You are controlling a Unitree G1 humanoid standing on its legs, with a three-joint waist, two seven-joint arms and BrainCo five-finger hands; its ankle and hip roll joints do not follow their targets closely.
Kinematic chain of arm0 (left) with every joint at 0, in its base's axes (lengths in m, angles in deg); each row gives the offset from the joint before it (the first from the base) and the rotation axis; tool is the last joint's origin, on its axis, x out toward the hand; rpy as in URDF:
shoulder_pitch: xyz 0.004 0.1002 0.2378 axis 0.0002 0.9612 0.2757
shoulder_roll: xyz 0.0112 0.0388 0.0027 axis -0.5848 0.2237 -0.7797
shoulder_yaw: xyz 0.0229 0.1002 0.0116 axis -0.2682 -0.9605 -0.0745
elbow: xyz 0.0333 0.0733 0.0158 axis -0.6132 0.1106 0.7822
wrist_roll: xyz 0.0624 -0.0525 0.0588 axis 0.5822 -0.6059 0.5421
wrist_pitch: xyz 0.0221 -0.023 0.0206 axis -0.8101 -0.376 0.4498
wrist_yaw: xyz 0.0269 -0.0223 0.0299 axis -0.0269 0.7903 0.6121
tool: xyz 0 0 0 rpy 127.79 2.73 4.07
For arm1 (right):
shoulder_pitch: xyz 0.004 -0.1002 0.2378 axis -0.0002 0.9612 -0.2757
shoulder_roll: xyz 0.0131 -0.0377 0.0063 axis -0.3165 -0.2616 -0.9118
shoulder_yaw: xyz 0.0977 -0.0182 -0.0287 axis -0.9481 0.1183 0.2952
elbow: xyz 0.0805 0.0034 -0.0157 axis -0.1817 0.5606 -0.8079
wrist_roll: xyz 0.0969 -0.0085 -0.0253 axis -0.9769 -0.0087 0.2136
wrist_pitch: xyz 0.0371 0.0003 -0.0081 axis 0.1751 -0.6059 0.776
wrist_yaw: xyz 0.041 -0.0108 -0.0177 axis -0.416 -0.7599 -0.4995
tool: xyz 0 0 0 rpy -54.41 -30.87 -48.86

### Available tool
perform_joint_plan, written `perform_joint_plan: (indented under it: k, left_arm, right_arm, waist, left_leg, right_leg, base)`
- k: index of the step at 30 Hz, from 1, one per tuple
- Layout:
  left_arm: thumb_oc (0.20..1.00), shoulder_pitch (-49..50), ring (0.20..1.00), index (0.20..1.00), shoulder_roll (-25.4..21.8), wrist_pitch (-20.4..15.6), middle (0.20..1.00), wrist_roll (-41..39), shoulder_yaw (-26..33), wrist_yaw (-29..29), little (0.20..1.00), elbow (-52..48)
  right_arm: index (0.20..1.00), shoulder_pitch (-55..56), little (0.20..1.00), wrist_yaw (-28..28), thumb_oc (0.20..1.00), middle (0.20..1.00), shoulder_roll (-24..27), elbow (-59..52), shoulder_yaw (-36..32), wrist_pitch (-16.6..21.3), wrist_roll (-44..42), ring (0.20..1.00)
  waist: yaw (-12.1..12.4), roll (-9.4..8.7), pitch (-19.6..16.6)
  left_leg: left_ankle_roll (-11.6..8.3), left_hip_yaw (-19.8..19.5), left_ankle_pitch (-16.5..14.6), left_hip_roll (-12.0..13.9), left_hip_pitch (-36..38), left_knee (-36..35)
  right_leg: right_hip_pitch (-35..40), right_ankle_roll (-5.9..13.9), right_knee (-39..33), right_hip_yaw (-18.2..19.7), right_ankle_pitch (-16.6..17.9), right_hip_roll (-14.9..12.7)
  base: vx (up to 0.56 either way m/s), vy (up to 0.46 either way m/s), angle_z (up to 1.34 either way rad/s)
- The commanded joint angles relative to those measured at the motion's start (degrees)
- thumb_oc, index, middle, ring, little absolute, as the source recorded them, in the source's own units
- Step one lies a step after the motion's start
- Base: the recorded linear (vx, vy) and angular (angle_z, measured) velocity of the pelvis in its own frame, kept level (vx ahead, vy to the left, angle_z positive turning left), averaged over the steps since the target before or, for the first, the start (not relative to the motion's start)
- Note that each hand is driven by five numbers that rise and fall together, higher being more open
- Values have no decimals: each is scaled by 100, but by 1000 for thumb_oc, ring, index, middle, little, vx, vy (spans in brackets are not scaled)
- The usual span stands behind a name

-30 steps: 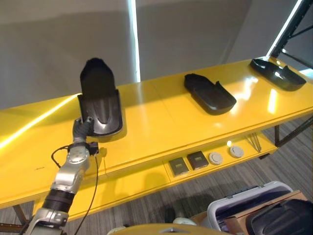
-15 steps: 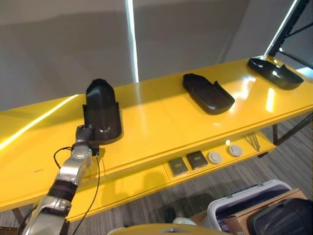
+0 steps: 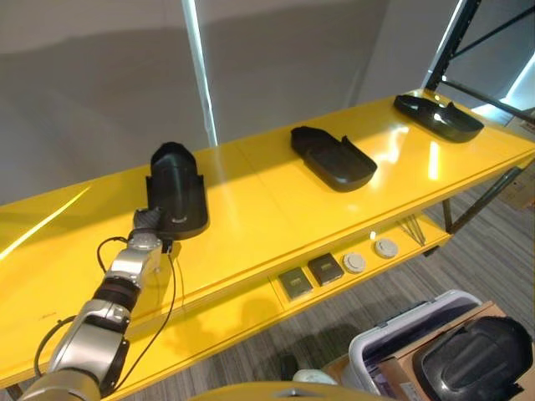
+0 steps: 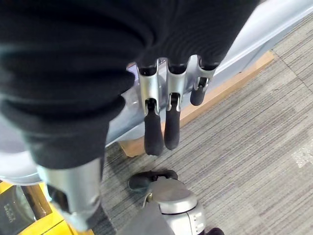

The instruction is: Move parts from the plastic box to the shelf.

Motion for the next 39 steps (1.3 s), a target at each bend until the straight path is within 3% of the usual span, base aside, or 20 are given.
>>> perform_joint_plan:
  k: [1,10,23,33,39]
  left_arm:
    - [200,-736,200,200,-144,-274,200,10,148,-227,200,321]
    - [200,-451,200,200,-146,-184,200,-189,215,-144,200,-120]
    - [200,271,200,200,302,-10,200,-331,126,-31,200,-557]
    - [200,985,200,200,770,-347,200,-157,-218,-187,200,-664]
    - [200,1149,200,200,818,-449,200,-239,-277,-241,200,-647]
  right_arm:
    - [1000,-9,1000,-128,1000,1000,-129,433,313,-104,202,1000]
    - [1000,-6,1000,-89,1000,1000,-169,413,279,-89,168,1000]
    - [1000,19,1000,-58,1000,1000,-187,239,333,-184,225,1000]
    - [1000,-2,1000,-35,1000,1000,-235,206,361,-233,82,1000]
    - [1000,43,1000,-2,1000,1000,-249,173,370,-223,48,1000]
  waist:
    - [13,42,-94]
    - [112,28,-29]
    - [237,-12,68]
    - [310,-40,137]
    - [301,-43,148]
  left_leg:
    - [41,-79,-389,297,-495,814]
    - [56,-145,-412,284,-563,862]
    - [64,-192,-378,275,-616,788]
    - [57,-223,-384,267,-632,768]
    - [59,-208,-392,261,-619,766]
  right_leg:
    - [169,573,365,91,-674,-483]
    - [143,583,372,53,-659,-511]
    - [130,581,337,-27,-653,-510]
    - [136,563,306,-37,-668,-498]
    - [139,565,304,-39,-666,-505]
  base:
    - [-4,-6,-5]
    - [-4,-1,0]
    - [-9,-2,3]
    - [0,0,1]
    - [0,0,0]
